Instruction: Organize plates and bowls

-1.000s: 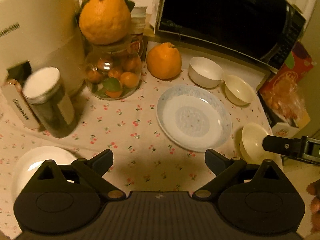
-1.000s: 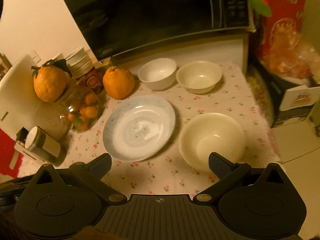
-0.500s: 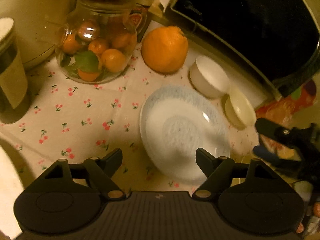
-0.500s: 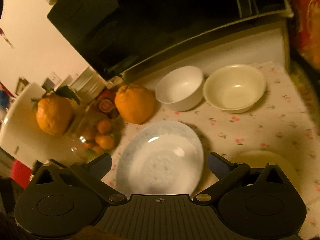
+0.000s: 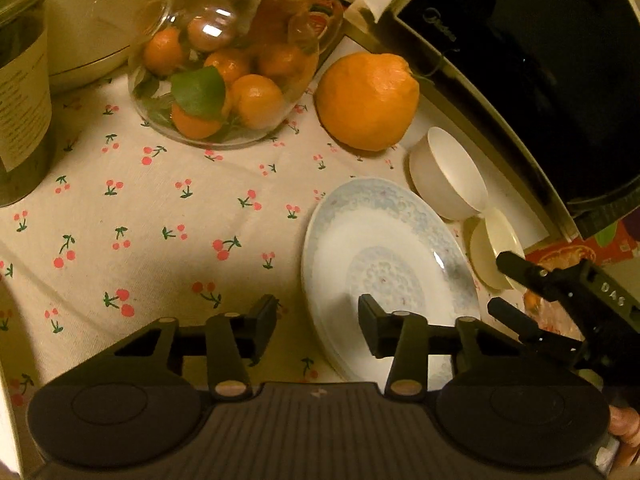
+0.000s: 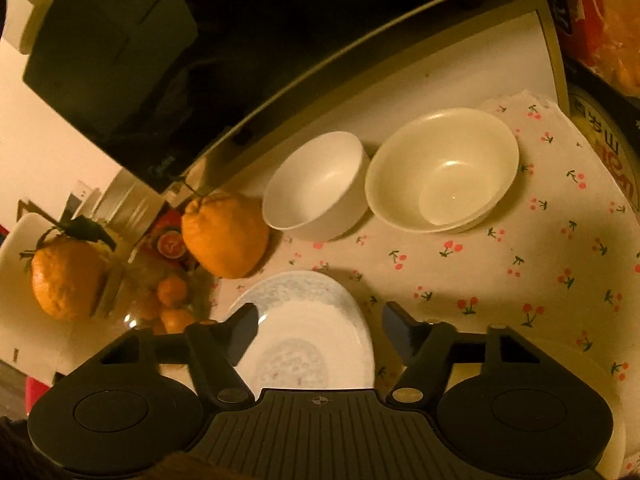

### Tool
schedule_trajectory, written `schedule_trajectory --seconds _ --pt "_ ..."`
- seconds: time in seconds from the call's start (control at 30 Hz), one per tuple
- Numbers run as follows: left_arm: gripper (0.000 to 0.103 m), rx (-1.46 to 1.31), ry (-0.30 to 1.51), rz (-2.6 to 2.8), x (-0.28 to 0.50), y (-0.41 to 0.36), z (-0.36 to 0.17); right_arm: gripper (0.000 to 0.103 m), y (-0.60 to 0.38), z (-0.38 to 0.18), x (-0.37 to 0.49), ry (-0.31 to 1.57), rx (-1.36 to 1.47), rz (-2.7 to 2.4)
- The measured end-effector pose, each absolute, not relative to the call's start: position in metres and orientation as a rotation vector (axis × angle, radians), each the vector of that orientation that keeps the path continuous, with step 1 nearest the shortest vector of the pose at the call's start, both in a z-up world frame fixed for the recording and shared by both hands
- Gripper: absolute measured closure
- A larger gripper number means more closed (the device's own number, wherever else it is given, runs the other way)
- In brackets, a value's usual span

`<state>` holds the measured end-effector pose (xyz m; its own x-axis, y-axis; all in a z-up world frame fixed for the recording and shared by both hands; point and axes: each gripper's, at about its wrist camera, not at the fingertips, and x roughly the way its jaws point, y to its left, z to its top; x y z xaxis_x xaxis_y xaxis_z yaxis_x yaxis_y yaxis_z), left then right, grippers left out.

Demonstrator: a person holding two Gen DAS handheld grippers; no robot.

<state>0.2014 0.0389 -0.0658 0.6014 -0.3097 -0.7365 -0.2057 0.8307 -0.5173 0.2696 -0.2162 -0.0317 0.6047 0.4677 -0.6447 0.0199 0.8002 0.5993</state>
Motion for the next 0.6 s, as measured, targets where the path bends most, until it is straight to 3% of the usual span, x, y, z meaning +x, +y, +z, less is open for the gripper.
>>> schedule_trajectory --seconds 0.1,0.6 --pt "0.072 -0.605 0.935 -0.062 0.202 0.038 -0.066 0.058 -0.214 -0.037 0.272 0.902 0.599 0.264" --pt "0.093 -0.631 0.926 -0.06 0.203 0.039 -0.072 0.093 -0.203 -0.048 0.272 0.903 0.475 0.166"
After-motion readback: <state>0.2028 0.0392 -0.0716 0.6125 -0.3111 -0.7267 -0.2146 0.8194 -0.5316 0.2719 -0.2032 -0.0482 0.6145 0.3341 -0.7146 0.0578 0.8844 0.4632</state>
